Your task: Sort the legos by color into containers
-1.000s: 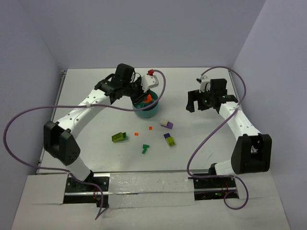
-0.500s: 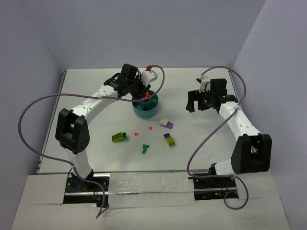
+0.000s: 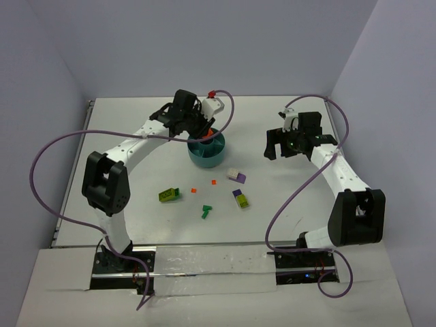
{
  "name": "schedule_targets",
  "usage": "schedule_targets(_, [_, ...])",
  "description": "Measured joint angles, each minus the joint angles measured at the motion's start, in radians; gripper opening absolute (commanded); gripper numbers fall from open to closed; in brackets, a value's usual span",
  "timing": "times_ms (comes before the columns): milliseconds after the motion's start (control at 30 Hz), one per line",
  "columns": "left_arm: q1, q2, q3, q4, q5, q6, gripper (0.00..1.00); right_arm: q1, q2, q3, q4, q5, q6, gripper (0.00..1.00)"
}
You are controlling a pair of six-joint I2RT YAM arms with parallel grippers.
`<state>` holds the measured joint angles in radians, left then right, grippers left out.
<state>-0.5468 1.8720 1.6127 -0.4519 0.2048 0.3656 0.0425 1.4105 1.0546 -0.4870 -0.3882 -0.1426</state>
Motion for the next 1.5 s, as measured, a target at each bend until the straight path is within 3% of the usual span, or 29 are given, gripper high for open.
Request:
schedule_targets(100, [0.0, 0.009, 0.0, 0.0, 0.0, 0.0, 0.21, 0.0, 0.0, 0.0, 0.0, 0.0, 0.0, 1.0])
schedule_targets(167, [0.0, 0.012, 0.0, 0.0, 0.0, -0.001, 0.34, 0.0, 0.0, 0.0, 0.0, 0.0, 0.0, 1.0])
schedule_targets(433, [0.0, 0.012, 0.0, 0.0, 0.001, -0.011, 0.7, 0.0, 0.0, 0.0, 0.0, 0.0, 0.0, 1.0])
schedule_targets(533, [0.0, 0.012, 0.0, 0.0, 0.007, -0.012, 0.76, 0.0, 0.0, 0.0, 0.0, 0.0, 0.0, 1.0])
schedule_targets(800, [0.006, 0.012, 0.035, -0.006, 0.023, -0.031, 0.74, 0.005, 0.0, 0.0, -0.001, -0.005, -0.005, 1.0])
schedule_targets(1000, [0.097, -0.052, 0.079, -0.024, 0.148, -0.116, 0.71, 0.086, 0.0, 0.036, -0.018, 0.001, -0.031, 1.0])
schedule_targets(1267, [0.264, -0.353, -0.077, -0.006, 0.224, -0.23, 0.72, 0.35, 0.004, 0.066, 0.024, 0.05, 0.031, 1.0])
schedule_targets(1500, [0.379, -0.433, -0.155, -0.005, 0.275, -0.29, 0.74, 0.641, 0.095, 0.069, 0.078, 0.143, 0.016, 0.98])
